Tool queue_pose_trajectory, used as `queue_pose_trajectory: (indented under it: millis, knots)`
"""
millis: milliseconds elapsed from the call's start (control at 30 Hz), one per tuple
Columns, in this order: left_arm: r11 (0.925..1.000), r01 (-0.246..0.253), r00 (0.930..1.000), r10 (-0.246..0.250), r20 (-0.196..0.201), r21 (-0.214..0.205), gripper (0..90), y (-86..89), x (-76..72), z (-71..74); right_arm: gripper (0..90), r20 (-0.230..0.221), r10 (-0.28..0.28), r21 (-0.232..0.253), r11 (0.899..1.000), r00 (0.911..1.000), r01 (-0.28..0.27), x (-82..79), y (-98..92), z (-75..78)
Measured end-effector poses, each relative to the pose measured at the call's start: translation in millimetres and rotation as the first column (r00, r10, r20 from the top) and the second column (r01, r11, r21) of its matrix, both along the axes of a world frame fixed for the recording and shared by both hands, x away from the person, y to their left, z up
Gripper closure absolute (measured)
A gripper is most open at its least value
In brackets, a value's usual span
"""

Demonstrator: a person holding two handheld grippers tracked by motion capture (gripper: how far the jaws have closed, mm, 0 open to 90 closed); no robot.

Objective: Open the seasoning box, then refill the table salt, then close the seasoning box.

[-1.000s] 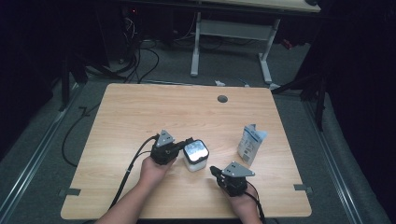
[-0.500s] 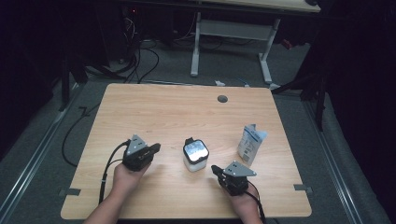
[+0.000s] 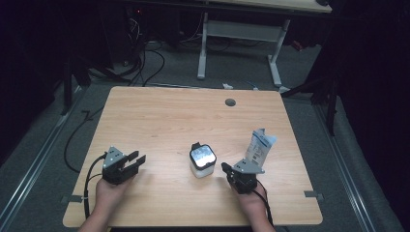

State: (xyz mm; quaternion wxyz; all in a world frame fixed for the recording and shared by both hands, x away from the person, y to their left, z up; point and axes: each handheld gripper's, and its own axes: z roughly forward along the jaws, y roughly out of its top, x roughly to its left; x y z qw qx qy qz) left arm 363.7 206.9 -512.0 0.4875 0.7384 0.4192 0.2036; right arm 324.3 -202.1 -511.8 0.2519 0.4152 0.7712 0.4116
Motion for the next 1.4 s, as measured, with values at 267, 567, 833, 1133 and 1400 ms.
queue_pose_trajectory:
  millis: [267, 567, 833, 1133, 1400]
  knots:
    - [1.0, 0.001, 1.0, -0.001, 0.001, 0.001, 58.8, -1.4, -2.4, 0.1, 88.7, -0.005, 0.003, -0.031, 1.0, 1.0, -0.004, 11.5, 10.8, 4.0]
    - [1.0, -0.006, 1.0, 0.006, 0.007, -0.006, 57.9, -4.2, -3.4, 1.8, 89.2, -0.018, 0.012, -0.053, 0.998, 0.9998, -0.013, 15.8, 16.1, -1.0]
    - [0.9997, -0.014, 0.9999, 0.014, 0.002, -0.022, 57.7, 0.5, -2.5, 0.7, 89.9, -0.006, 0.022, -0.053, 0.998, 0.9997, -0.023, 13.5, 21.1, -0.5]
    - [0.9988, -0.036, 0.9994, 0.035, -0.006, -0.032, 57.4, 10.8, -8.5, -0.3, 89.8, -0.006, 0.059, -0.046, 0.997, 0.9983, -0.059, 10.2, 32.3, -0.9]
    - [0.9993, -0.027, 0.9996, 0.027, -0.01, -0.026, 57.4, 8.2, -9.8, -1.9, 89.5, 0.004, 0.076, -0.054, 0.996, 0.9971, -0.076, 6.1, 37.4, -0.9]
